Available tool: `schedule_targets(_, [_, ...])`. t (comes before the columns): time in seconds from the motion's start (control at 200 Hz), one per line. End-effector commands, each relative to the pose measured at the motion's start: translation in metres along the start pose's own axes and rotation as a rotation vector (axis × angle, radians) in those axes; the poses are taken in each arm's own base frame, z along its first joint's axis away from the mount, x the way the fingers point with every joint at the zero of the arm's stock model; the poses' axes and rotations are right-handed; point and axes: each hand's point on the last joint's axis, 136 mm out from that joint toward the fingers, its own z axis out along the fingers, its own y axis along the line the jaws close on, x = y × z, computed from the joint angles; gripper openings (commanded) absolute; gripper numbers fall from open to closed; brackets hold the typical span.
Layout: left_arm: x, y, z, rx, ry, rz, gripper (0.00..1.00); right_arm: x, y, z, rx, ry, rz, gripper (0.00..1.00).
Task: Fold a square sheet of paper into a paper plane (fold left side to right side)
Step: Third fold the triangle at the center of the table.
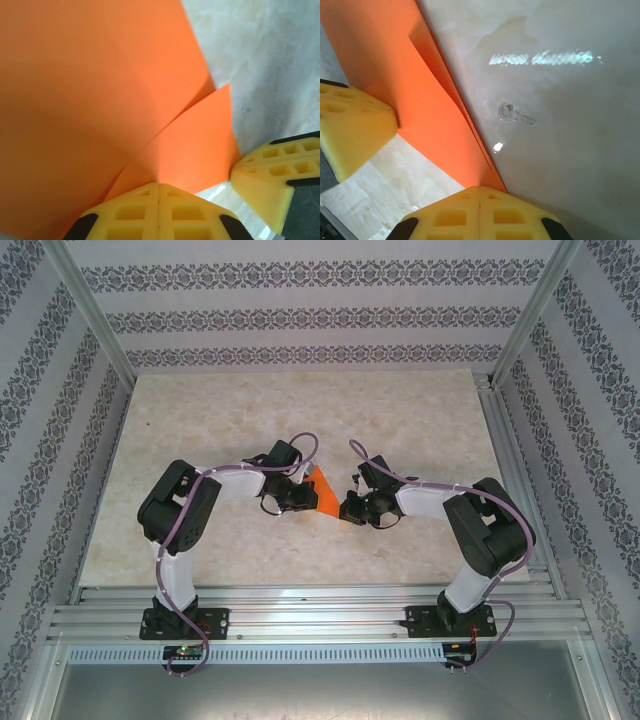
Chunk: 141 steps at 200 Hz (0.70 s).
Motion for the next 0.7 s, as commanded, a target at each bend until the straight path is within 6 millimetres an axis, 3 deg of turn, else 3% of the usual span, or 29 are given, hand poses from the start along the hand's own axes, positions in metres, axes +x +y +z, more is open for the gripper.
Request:
schedule_targets(0.0, [0.006,0.047,-0.013,-0.131,-0.016,-0.053,0.03,0.025,-0.045,0.008,0.173,0.070,0.045,0.00])
schedule_targets(0.165, [0.005,0.065,-0.021,-0.147,-0.030,-0.072,0.03,0.026,-0.047,0.008,0.176,0.074,0.046,0.00])
schedule_targets(0.435, [-0.016,0.092,-0.049,-0.162,-0.088,-0.112,0.03,0.021,-0.038,0.003,0.155,0.055,0.021,0.00])
schedule_targets(0.57, [-0.027,0.090,-0.077,-0.147,-0.146,-0.112,0.08,0.007,-0.011,-0.008,0.088,0.004,-0.034,0.01])
schedule_targets(0.699, [-0.033,0.077,-0.107,-0.089,-0.231,-0.114,0.25,-0.013,0.029,-0.040,0.046,-0.066,-0.136,0.10])
